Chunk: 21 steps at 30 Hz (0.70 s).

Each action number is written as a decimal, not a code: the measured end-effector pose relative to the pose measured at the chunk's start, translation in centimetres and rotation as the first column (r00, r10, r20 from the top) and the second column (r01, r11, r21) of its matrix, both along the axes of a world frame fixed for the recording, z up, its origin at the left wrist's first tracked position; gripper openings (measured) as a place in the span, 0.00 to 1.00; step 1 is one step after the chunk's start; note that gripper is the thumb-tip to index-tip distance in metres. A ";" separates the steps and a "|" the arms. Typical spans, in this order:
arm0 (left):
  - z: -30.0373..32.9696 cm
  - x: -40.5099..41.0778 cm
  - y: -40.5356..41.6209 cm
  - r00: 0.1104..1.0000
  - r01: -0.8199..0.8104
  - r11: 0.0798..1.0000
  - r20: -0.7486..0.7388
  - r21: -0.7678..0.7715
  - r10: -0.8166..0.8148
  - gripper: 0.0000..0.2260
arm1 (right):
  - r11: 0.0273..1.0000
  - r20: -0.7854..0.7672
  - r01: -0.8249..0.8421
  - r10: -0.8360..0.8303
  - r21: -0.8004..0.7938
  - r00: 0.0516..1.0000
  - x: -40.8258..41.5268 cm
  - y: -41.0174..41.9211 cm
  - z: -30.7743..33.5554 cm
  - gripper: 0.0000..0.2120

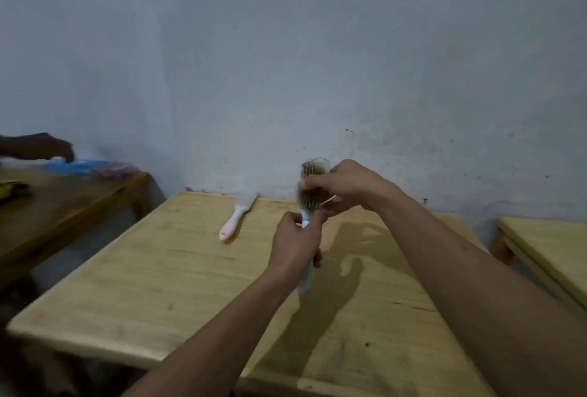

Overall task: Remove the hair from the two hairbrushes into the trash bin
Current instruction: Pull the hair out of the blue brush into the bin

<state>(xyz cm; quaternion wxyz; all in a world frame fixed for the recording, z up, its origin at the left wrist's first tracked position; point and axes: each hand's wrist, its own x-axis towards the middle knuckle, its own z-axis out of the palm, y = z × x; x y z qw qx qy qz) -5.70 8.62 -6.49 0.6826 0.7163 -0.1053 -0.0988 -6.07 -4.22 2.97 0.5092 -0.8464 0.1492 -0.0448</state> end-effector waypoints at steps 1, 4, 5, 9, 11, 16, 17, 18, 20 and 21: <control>0.2 0.0 1.6 0.999 -0.033 0.999 -0.009 -0.003 0.033 0.19 | 0.999 -0.004 -0.043 0.043 0.033 0.999 0.1 1.1 0.4 0.20; 0.6 -0.1 6.6 0.993 -0.116 0.993 -0.003 0.005 0.116 0.27 | 0.988 -0.026 -0.138 0.140 0.065 0.990 0.9 4.8 1.1 0.24; 0.7 -0.2 8.2 0.990 -0.141 0.990 0.010 0.016 0.141 0.30 | 0.984 -0.027 -0.164 0.166 0.072 0.986 1.2 6.1 1.1 0.23; 0.4 -0.8 14.6 0.962 -0.272 0.960 0.047 0.065 0.269 0.35 | 0.960 -0.003 -0.277 0.278 0.051 0.961 2.3 11.3 0.7 0.21; -0.1 -1.3 17.7 0.946 -0.322 0.944 0.071 0.071 0.317 0.34 | 0.937 -0.004 -0.349 0.349 0.028 0.937 2.8 14.0 0.3 0.20; -2.5 -4.0 25.4 0.869 -0.489 0.864 0.147 0.118 0.472 0.28 | 0.845 -0.062 -0.534 0.533 -0.004 0.844 3.7 21.0 -1.6 0.17; -3.0 -4.7 27.0 0.839 -0.540 0.830 0.177 0.141 0.515 0.27 | 0.822 -0.071 -0.570 0.568 -0.011 0.820 3.9 22.5 -2.2 0.16; -3.6 -5.4 28.6 0.803 -0.591 0.786 0.218 0.178 0.555 0.25 | 0.797 -0.072 -0.604 0.602 -0.018 0.796 4.0 24.1 -2.7 0.15; -4.6 -6.9 31.7 0.742 -0.669 0.699 0.292 0.253 0.604 0.24 | 0.751 -0.050 -0.660 0.659 -0.008 0.750 4.1 27.3 -3.8 0.14; -5.2 -7.7 33.1 0.718 -0.695 0.661 0.311 0.282 0.623 0.24 | 0.730 -0.032 -0.683 0.683 0.004 0.730 3.9 28.8 -4.4 0.13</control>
